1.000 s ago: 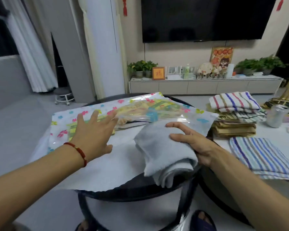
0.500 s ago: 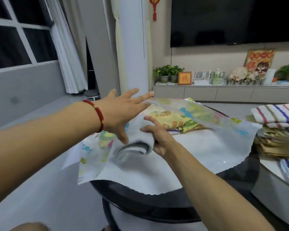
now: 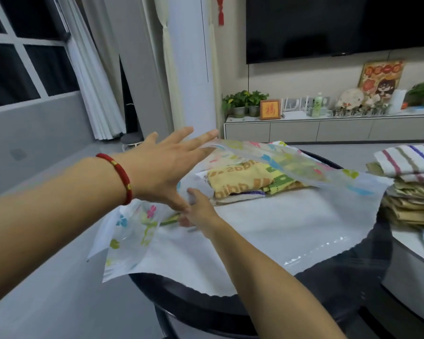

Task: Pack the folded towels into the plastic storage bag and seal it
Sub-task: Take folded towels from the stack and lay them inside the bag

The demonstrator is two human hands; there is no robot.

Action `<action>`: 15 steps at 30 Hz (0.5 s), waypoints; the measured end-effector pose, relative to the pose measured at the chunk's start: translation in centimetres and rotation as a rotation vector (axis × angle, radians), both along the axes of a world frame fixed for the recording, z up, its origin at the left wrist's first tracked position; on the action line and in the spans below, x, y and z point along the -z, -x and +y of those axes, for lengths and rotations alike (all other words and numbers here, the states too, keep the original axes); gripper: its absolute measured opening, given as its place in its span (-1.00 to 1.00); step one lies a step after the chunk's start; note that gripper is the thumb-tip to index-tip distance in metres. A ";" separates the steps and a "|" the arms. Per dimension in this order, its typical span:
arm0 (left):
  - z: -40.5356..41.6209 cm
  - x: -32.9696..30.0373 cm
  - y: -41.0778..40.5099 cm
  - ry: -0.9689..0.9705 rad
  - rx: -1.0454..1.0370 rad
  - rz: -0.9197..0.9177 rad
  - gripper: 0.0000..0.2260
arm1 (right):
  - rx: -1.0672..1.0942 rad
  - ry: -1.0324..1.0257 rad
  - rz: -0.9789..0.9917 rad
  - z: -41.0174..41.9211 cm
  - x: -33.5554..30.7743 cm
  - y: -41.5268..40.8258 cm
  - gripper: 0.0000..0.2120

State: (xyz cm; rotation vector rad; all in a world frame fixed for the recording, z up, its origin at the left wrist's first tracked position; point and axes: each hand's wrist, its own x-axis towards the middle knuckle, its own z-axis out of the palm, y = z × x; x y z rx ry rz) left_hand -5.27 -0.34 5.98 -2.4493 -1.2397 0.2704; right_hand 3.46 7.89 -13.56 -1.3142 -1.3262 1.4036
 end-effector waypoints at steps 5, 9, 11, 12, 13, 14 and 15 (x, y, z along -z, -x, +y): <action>-0.7 2.2 -2.0 -0.044 0.081 -0.110 -0.15 | -0.149 -0.149 -0.178 -5.0 -1.5 -8.4 -0.79; -0.9 4.4 -5.4 -0.067 0.151 -0.171 -0.27 | -0.234 -0.161 -0.337 -10.4 -2.0 -18.3 -0.80; -1.0 5.9 -7.4 -0.065 0.170 -0.139 -0.29 | -0.200 -0.135 -0.401 -12.5 -2.0 -23.7 -0.82; -1.0 6.7 -8.5 -0.065 0.183 -0.115 -0.28 | -0.149 -0.131 -0.424 -13.6 -1.9 -26.4 -0.83; -1.1 7.6 -9.7 -0.062 0.197 -0.092 -0.28 | -0.071 -0.127 -0.436 -14.6 -1.7 -29.2 -0.84; -1.0 8.4 -10.9 -0.057 0.208 -0.071 -0.28 | 0.032 -0.124 -0.436 -15.5 -1.4 -31.8 -0.85; -1.0 9.2 -12.1 -0.050 0.216 -0.054 -0.30 | 0.154 -0.127 -0.460 -16.2 -0.9 -34.4 -0.86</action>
